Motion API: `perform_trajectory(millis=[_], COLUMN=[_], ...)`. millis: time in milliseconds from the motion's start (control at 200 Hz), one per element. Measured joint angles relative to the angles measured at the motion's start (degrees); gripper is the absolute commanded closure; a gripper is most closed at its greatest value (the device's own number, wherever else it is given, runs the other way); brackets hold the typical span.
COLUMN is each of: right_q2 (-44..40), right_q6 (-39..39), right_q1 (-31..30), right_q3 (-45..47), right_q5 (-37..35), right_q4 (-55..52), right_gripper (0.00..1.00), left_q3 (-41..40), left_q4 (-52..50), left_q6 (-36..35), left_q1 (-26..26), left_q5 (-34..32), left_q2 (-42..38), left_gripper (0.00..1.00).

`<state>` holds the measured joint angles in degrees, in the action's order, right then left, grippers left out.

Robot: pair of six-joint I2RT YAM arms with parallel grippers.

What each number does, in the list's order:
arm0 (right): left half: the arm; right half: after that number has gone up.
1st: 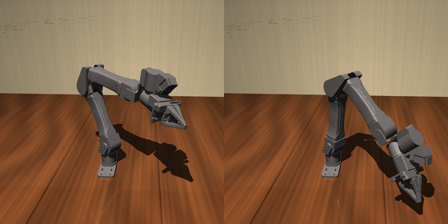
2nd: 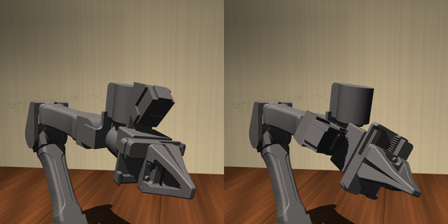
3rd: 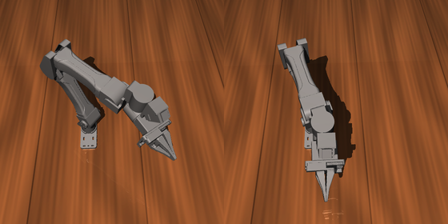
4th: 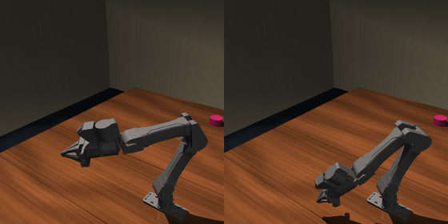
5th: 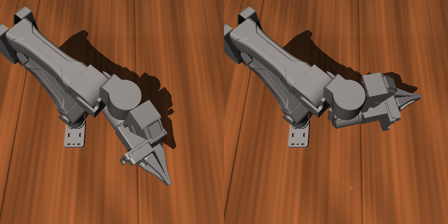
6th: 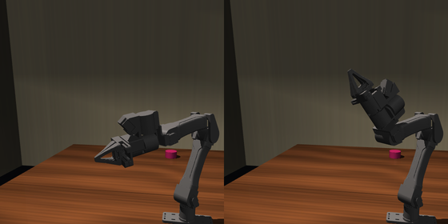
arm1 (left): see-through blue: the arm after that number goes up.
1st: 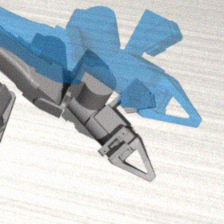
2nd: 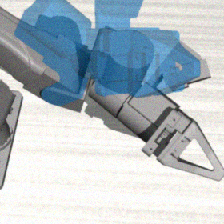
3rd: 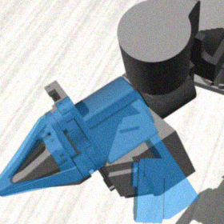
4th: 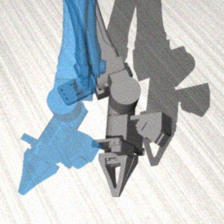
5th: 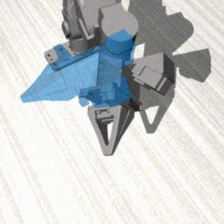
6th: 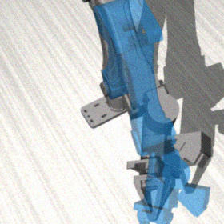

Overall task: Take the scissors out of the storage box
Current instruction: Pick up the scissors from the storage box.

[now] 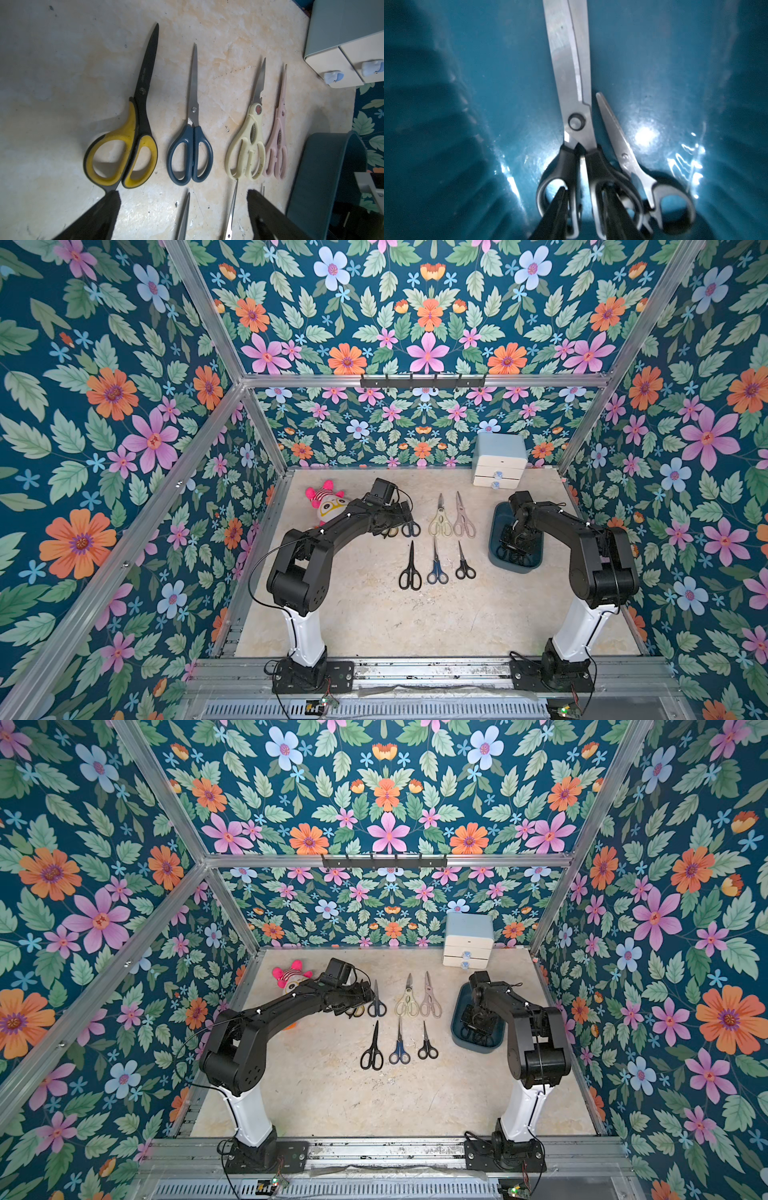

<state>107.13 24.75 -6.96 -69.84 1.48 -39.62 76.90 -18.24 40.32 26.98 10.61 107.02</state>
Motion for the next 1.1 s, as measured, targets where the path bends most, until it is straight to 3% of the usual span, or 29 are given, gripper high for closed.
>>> perform_trajectory(millis=[285,685,1105], right_q2=[0.0,-2.1,-10.3], right_q6=[0.0,-0.3,-1.9], right_q1=[0.0,0.0,-0.2], right_q3=[1.5,0.5,-4.8], right_q5=[-0.1,0.7,1.7], right_q4=[2.2,1.8,-3.2], right_gripper=[0.70,1.00,1.00], left_q3=[-1.4,-3.3,-7.8], left_q4=[-0.2,-0.2,0.7], left_q6=[0.0,0.3,1.6], left_q1=[0.0,0.0,-1.0], left_q5=[0.0,-0.2,-0.3], left_q2=[-0.7,-2.6,-6.5], left_gripper=[0.01,0.01,0.01])
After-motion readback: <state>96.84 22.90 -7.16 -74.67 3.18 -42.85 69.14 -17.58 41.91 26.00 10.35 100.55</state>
